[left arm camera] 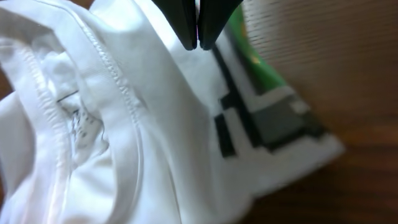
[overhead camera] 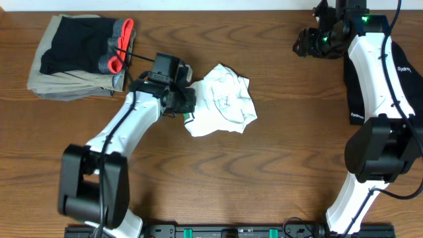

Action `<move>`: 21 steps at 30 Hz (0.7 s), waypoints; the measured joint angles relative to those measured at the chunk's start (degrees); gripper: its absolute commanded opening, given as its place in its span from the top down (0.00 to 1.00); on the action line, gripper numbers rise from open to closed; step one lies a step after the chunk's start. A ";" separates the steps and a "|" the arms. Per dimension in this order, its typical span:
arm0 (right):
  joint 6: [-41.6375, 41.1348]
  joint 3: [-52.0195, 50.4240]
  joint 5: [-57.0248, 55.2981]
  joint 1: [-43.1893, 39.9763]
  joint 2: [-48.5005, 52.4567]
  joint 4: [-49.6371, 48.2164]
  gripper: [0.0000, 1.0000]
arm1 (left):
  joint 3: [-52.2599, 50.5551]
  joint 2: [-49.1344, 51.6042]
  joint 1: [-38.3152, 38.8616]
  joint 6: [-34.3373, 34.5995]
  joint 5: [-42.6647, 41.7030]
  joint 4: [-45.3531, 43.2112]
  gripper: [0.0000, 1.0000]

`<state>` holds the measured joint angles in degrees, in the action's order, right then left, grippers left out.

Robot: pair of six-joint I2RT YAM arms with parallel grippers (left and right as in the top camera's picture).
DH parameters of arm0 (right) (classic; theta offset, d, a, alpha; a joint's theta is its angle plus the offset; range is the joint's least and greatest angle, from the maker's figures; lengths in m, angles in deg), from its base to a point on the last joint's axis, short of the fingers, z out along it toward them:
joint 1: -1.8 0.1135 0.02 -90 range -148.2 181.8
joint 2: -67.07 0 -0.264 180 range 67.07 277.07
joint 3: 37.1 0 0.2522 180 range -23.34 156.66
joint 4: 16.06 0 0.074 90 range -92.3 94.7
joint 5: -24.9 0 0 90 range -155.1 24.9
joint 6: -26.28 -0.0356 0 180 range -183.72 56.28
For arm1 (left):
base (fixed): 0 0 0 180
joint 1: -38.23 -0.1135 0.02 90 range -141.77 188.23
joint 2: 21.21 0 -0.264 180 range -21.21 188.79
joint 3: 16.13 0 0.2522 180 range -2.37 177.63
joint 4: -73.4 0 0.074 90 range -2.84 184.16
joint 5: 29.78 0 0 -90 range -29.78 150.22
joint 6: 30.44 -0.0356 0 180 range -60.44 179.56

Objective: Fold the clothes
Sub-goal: 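Grasp the white T-shirt bundle's left edge with the left gripper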

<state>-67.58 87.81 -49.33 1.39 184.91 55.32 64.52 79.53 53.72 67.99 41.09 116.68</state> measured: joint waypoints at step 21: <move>0.00 0.00 -0.74 0.00 0.00 1.27 0.37 | 0.81 10.25 -0.22 -9.86 12.17 -3.91 0.94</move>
<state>-67.58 87.81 -50.07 1.39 184.91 56.59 65.33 89.79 53.50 58.13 53.26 112.77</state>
